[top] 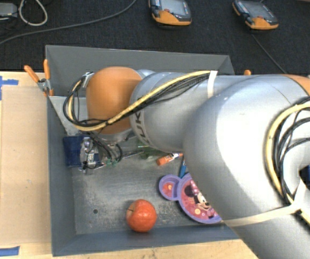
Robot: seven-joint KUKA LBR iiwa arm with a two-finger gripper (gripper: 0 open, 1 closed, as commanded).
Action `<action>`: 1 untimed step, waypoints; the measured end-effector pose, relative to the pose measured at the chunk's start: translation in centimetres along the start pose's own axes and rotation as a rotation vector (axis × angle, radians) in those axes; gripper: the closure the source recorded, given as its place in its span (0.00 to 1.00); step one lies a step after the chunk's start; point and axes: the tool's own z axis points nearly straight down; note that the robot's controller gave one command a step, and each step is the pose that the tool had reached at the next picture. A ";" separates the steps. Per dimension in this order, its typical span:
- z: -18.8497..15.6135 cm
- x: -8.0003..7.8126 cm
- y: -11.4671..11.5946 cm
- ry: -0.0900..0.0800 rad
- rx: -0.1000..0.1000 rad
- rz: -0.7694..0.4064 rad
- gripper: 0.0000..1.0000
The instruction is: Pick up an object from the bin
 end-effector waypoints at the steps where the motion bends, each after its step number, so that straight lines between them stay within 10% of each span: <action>1: 0.0 0.0 0.0 0.000 0.000 0.001 1.00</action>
Offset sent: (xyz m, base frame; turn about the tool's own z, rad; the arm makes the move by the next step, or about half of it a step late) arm 0.0001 0.0001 0.0558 0.0004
